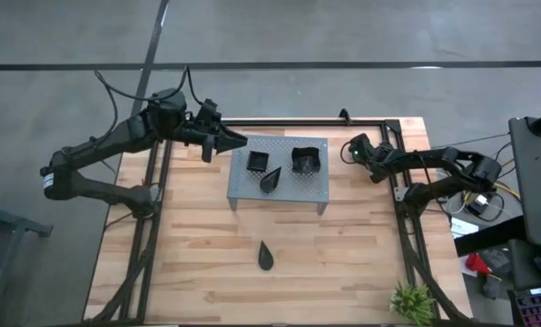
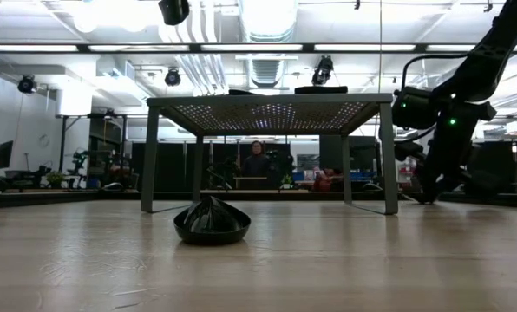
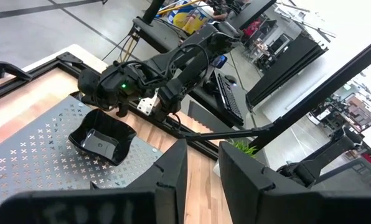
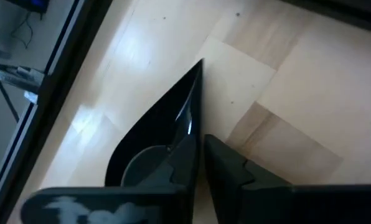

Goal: Pick & Place Mini shaped plates
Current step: Stack the black drop shaped plate on top of the other black drop shaped plates on the shelf

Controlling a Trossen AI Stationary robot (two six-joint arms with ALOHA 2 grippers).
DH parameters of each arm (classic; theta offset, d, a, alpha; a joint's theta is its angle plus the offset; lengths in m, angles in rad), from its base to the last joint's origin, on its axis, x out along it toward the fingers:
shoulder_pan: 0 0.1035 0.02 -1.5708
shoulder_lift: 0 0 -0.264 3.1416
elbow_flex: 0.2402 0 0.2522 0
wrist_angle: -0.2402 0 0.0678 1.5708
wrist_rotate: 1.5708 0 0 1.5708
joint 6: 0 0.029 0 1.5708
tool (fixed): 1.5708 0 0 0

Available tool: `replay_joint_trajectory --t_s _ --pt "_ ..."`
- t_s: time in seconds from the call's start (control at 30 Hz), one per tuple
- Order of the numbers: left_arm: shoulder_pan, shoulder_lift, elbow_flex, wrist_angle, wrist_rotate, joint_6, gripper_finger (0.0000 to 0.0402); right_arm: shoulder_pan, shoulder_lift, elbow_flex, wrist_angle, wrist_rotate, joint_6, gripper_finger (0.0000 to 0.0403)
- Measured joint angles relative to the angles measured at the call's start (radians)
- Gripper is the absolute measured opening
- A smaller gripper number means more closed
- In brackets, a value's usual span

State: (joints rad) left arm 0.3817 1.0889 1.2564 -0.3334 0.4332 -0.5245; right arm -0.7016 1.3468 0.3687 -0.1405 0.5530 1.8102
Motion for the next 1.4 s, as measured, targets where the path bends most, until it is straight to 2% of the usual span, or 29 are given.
replay_joint_trajectory --t_s 0.17,0.43,0.83,1.1,1.4 --pt "0.0 0.0 0.0 -0.006 0.0 0.0 0.0083 0.0 0.004 0.0 0.021 -0.019 -0.046 0.0011" --pt "0.001 0.0 0.0 -0.006 0.0 -0.001 0.0083 -0.008 -0.019 0.0 0.023 -0.081 -0.132 0.0008" --pt "0.001 0.0 0.0 -0.007 0.0 -0.003 0.0081 0.001 -0.25 0.011 -0.017 -0.049 -0.266 0.0008" --pt "0.001 0.0 0.0 -0.007 0.0 0.002 0.0081 0.062 -0.364 0.154 -0.156 -0.03 -0.377 0.0008" --pt "0.001 0.0 0.0 -0.014 0.0 0.027 0.0081 0.213 -0.345 0.4 -0.326 -0.026 -0.434 0.0008"
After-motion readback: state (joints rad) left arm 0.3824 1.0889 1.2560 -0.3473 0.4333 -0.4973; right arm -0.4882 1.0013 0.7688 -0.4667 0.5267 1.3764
